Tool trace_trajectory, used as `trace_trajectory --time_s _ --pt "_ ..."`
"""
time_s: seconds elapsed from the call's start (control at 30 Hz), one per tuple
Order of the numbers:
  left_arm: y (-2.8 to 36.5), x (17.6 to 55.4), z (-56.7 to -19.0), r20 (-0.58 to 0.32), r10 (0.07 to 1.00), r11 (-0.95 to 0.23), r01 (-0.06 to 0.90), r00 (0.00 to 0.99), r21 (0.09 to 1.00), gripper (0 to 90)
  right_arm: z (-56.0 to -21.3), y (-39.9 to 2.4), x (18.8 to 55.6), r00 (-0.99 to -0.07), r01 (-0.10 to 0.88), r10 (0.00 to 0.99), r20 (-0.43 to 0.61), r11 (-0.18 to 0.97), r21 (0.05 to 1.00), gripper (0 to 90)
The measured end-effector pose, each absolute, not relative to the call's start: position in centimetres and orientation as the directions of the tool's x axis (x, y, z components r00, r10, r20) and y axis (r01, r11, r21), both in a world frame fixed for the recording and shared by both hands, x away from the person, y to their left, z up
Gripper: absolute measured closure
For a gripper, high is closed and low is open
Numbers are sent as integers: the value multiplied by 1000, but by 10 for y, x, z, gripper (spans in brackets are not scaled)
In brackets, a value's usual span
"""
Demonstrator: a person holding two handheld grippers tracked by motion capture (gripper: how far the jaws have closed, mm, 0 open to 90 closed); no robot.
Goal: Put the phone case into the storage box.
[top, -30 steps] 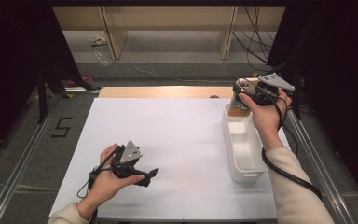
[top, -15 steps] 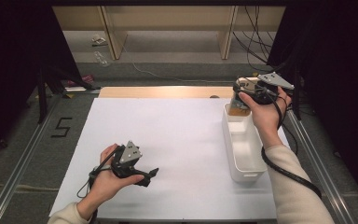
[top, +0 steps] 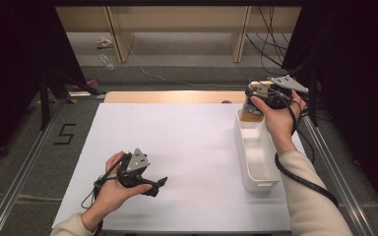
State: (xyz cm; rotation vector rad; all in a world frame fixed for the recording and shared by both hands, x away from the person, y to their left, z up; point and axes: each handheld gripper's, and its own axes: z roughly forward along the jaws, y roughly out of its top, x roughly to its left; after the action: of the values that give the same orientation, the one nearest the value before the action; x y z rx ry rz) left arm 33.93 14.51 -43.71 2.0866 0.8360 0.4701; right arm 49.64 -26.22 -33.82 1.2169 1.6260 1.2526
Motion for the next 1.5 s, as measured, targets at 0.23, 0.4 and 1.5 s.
trace_trajectory --time_s 0.23,0.4,1.5 --pt "145 339 -437 36 704 -442 398 710 804 0 -338 -262 499 -276 244 961 -6 76 967 133" --pt "145 339 -437 35 703 -442 398 710 804 0 -339 -263 500 -270 248 963 -8 77 966 133" --pt "145 339 -437 36 703 -442 397 710 805 0 -350 -264 516 -247 261 969 -17 84 962 131"
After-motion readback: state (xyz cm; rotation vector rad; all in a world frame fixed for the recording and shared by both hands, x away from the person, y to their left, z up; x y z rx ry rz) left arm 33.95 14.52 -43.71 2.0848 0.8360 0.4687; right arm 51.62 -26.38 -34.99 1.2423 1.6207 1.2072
